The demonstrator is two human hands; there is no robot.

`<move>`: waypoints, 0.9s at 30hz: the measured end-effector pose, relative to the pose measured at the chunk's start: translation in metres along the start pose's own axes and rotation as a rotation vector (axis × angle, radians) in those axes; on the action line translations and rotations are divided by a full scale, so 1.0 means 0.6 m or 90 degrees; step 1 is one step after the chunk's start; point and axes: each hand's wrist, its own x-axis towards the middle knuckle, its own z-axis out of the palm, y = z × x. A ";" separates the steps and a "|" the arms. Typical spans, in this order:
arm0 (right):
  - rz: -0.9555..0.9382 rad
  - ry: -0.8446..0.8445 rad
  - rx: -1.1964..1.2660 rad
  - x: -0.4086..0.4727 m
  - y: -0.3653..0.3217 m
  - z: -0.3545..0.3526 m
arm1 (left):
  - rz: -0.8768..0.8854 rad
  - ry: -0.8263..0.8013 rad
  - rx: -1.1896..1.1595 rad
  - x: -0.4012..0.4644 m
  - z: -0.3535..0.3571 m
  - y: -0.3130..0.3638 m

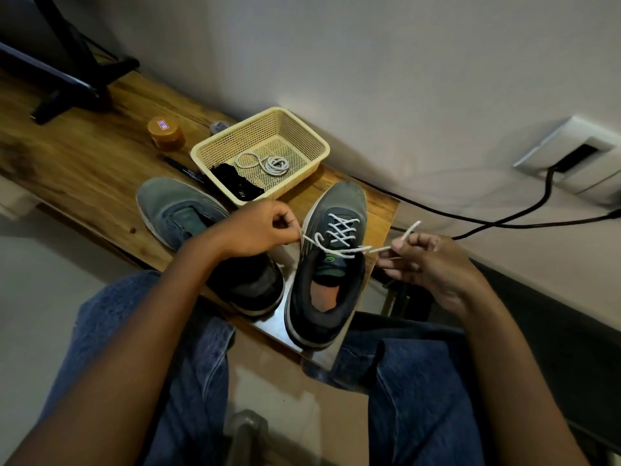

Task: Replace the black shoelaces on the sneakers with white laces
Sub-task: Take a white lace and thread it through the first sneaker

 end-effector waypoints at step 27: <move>0.009 -0.011 -0.015 -0.004 -0.001 0.008 | 0.030 0.072 0.099 -0.002 -0.010 -0.012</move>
